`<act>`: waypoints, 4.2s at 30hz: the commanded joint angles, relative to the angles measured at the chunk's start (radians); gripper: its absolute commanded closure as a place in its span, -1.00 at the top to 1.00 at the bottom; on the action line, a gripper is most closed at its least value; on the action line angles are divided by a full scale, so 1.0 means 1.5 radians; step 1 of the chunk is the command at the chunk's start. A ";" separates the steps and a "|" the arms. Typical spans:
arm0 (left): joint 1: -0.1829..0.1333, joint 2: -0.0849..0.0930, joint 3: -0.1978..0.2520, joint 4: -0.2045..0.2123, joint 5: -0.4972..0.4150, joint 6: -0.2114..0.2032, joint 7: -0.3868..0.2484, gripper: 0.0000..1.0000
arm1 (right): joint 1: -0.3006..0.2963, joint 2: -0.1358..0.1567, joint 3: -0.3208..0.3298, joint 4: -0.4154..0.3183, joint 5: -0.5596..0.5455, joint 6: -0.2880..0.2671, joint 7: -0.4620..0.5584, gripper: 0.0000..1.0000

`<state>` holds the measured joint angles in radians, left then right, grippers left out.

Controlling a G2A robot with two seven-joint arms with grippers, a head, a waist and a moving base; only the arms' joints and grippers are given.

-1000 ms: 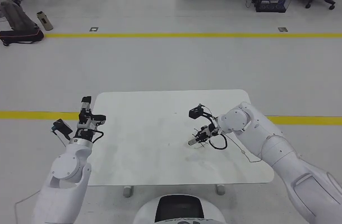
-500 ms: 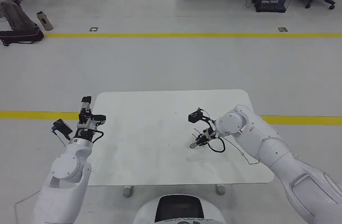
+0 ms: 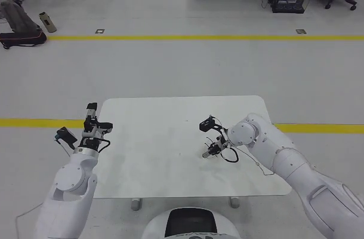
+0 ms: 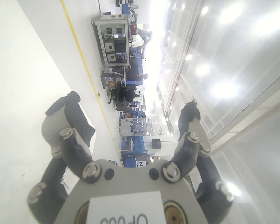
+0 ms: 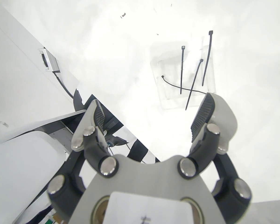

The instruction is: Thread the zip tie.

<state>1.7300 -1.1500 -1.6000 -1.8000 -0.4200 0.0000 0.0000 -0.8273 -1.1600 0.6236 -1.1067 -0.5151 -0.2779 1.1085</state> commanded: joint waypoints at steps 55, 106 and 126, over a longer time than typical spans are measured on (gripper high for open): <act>0.000 0.000 0.000 0.000 0.000 0.000 0.000 1.00 | -0.001 -0.043 -0.029 0.090 -0.112 0.035 -0.103 -0.60; 0.000 0.000 0.000 0.000 0.000 0.000 0.000 1.00 | 0.053 -0.133 -0.050 0.287 -0.096 -0.041 -0.159 -1.00; 0.000 0.000 0.000 0.000 0.000 0.000 0.000 1.00 | -0.093 0.024 0.141 -0.058 0.069 -0.041 -0.121 -1.00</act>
<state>1.7300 -1.1500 -1.6000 -1.8000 -0.4200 0.0000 0.0000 -0.9575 -1.1333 0.8264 -1.1734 -0.4352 -0.3400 0.9228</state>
